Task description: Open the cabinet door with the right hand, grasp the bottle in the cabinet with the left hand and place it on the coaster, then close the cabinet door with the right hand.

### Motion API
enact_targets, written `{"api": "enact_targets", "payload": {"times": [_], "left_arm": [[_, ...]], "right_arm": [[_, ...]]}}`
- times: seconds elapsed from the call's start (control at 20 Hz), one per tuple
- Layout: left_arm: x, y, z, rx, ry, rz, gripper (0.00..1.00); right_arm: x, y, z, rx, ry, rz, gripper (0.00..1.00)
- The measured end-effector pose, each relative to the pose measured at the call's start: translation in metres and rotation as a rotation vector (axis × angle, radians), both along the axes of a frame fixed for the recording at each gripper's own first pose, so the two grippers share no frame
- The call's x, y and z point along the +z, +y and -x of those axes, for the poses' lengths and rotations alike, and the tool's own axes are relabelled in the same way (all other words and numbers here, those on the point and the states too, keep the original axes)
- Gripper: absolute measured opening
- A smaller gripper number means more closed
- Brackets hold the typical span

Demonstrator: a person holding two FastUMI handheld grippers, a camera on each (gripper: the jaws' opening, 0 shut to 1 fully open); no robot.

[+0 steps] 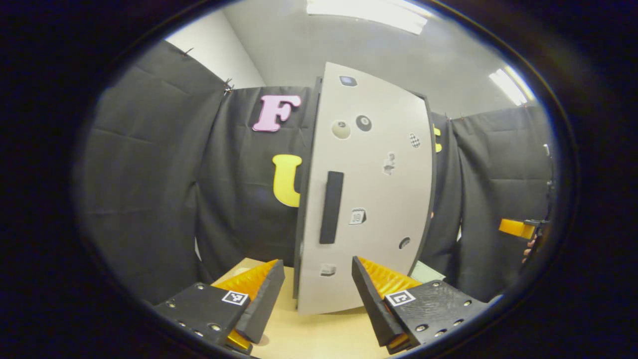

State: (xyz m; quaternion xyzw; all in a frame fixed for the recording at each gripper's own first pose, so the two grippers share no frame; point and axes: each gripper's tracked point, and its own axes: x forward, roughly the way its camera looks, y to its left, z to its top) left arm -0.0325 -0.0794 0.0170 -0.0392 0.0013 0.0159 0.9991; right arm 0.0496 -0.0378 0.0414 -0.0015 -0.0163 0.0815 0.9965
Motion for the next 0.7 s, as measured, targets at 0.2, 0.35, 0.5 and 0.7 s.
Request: {"api": "enact_targets", "payload": {"times": [0.2, 0.35, 0.5, 0.7], "left_arm": [[0.012, -0.034, -0.006, -0.015, -0.036, -0.046, 0.84], [0.015, -0.055, -0.013, -0.013, -0.066, -0.006, 0.82], [0.018, -0.077, -0.02, -0.009, -0.086, 0.015, 0.84], [0.017, -0.106, -0.028, 0.001, -0.089, -0.019, 0.81]], "right_arm": [[-0.013, -0.029, 0.0, -0.018, 0.026, -0.012, 0.92], [-0.021, -0.054, 0.0, -0.026, 0.032, 0.002, 0.98], [-0.023, -0.074, -0.007, -0.007, 0.034, -0.004, 0.98], [-0.023, -0.079, -0.023, 0.071, 0.045, -0.036, 0.93]]}}
